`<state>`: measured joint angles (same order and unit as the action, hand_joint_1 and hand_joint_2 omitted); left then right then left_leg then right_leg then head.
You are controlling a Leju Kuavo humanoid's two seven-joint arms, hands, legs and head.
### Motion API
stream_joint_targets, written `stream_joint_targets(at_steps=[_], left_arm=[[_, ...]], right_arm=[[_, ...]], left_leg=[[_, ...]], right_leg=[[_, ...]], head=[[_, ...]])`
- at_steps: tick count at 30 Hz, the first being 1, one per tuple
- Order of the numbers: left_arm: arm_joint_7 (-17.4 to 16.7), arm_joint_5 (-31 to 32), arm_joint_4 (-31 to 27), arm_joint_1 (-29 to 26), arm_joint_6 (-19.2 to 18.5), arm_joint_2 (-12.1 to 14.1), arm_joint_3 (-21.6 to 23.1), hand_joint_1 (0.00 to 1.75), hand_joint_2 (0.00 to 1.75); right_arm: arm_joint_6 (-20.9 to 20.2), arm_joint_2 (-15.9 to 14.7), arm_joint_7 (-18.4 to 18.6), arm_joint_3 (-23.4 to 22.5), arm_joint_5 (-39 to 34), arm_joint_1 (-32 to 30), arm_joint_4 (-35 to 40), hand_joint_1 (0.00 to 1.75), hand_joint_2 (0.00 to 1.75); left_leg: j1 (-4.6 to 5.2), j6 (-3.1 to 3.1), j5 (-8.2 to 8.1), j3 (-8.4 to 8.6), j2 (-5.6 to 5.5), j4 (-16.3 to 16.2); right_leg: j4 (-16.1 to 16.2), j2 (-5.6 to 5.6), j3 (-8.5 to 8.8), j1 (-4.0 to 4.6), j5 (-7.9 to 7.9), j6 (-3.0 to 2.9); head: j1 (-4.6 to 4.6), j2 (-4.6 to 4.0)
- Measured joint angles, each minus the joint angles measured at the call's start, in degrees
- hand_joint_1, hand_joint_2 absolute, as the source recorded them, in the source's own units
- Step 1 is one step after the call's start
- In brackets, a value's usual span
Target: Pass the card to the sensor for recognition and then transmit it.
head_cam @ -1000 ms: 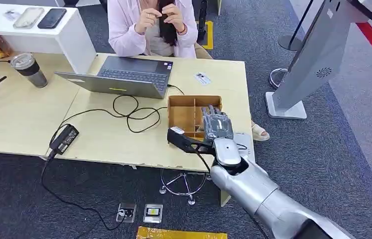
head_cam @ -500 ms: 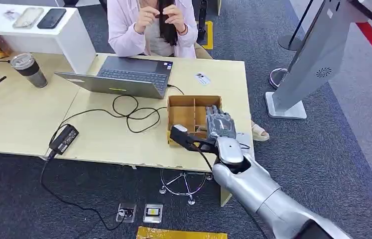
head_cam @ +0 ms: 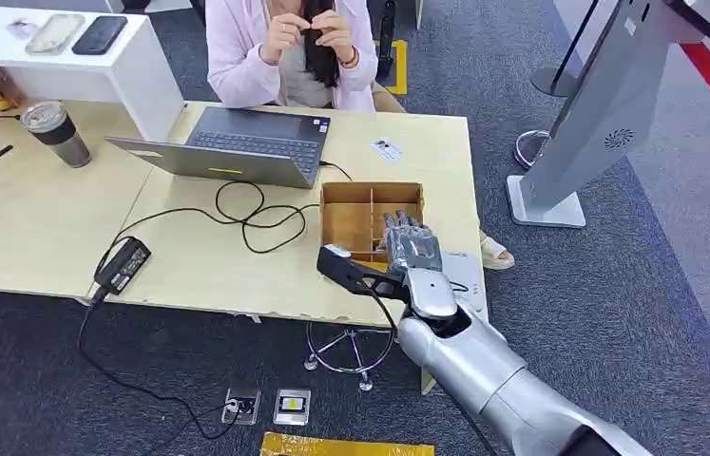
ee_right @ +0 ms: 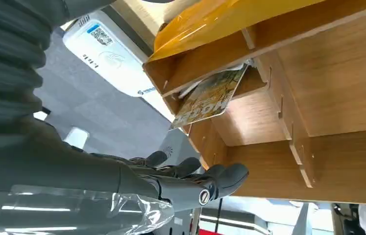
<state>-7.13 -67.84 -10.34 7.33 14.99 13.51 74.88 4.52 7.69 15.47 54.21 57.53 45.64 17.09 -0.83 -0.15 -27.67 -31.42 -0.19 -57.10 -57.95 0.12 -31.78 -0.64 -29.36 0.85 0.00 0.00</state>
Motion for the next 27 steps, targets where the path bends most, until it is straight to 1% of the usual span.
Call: stream_joint_targets(at_steps=[7,27], left_arm=[[0.55,0.15,0.00,0.01,-0.02,0.00,0.00,0.00,0.00],[0.59,0.15,0.00,0.01,0.26,0.00,0.00,0.00,0.00]], right_arm=[[-0.15,0.00,0.00,-0.92,0.42,-0.29,-0.18,0.00,1.75],[-0.57,-0.90,0.00,-0.98,1.25,-1.24,-0.94,0.00,1.75]], left_leg=[[0.00,0.00,0.00,0.00,0.00,0.00],[0.00,0.00,0.00,0.01,0.00,0.00]], right_leg=[[0.00,0.00,0.00,0.00,0.00,0.00],[0.00,0.00,0.00,0.00,0.00,0.00]], head=[[0.00,0.00],[0.00,0.00]])
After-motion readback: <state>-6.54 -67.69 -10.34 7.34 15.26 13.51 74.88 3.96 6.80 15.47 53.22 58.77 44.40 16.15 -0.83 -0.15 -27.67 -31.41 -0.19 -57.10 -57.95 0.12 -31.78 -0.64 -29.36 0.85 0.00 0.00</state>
